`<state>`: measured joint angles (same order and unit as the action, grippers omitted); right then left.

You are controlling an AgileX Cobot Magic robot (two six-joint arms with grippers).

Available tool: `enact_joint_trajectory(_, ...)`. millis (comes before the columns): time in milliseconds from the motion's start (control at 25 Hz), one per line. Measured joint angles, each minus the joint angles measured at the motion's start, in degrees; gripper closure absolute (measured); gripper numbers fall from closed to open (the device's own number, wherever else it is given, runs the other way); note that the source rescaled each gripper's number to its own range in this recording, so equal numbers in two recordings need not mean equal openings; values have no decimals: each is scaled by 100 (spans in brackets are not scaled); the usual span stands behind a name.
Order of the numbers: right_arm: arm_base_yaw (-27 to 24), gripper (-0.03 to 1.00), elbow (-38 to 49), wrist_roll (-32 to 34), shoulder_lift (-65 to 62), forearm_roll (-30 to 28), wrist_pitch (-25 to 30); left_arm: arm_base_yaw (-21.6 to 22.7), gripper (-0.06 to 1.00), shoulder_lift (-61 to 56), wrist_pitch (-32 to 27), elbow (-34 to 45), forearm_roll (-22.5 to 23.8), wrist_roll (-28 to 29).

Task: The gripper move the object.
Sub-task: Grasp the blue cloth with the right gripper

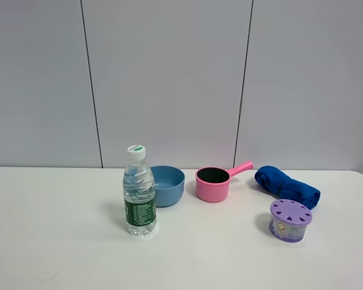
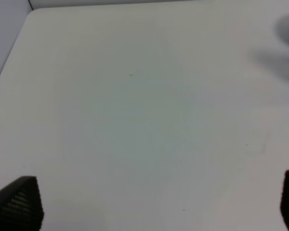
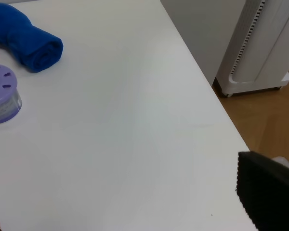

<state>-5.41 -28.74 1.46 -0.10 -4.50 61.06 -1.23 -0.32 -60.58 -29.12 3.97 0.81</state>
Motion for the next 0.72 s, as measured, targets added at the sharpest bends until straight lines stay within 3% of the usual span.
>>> enact_joint_trajectory(320,0,-3,-254,-17,69,-745,-86,0,-6,0,0,0,0,0)
enact_joint_trajectory(480,0,-3,-1173,-43,845,-1053,-82,0,-6,0,0,0,0,0)
enact_joint_trajectory(720,0,-3,-2734,-146,2488,-876,-80,0,-6,0,0,0,0,0)
